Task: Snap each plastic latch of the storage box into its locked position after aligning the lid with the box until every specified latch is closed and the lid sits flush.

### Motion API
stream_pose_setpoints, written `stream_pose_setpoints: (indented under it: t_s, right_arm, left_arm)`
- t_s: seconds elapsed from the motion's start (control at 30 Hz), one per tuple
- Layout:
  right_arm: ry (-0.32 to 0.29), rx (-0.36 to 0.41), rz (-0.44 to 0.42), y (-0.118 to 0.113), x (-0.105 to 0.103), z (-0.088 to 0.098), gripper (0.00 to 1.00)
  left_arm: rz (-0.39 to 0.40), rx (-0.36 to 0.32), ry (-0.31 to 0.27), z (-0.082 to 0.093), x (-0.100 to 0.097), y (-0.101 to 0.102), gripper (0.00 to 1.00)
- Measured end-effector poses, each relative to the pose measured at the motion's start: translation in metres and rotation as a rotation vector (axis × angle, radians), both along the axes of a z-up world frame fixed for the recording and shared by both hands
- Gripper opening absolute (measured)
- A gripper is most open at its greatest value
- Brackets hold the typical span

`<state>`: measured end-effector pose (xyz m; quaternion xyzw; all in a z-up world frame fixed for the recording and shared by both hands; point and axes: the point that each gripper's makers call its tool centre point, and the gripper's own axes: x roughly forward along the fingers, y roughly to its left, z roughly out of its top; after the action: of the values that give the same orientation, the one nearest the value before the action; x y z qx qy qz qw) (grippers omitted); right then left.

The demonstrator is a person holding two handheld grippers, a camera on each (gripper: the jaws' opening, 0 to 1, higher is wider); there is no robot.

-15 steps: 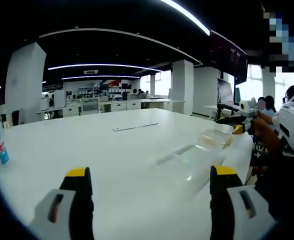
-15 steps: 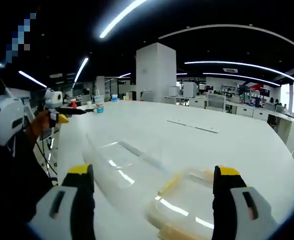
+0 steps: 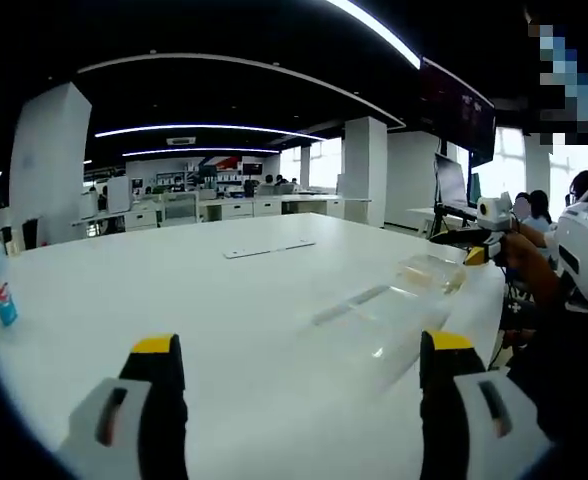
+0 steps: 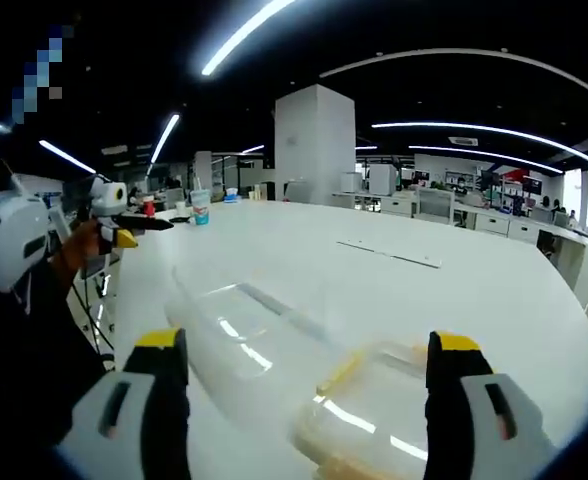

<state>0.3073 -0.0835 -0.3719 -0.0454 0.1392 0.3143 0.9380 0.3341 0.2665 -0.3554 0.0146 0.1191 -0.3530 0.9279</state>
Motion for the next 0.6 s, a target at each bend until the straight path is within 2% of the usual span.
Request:
stream_pose_setpoints:
  t_s: [0.37, 0.6]
  right_arm:
    - [-0.008, 0.0, 0.017, 0.0024, 0.002, 0.002, 1.0]
    - [0.006, -0.02, -0.001, -0.0031, -0.0004, -0.0033, 1.0]
  left_arm:
    - [0.003, -0.002, 0.009, -0.0026, -0.002, -0.0005, 0.99]
    - [-0.003, -0.007, 0.008, -0.0013, 0.0004, -0.0028, 0.99]
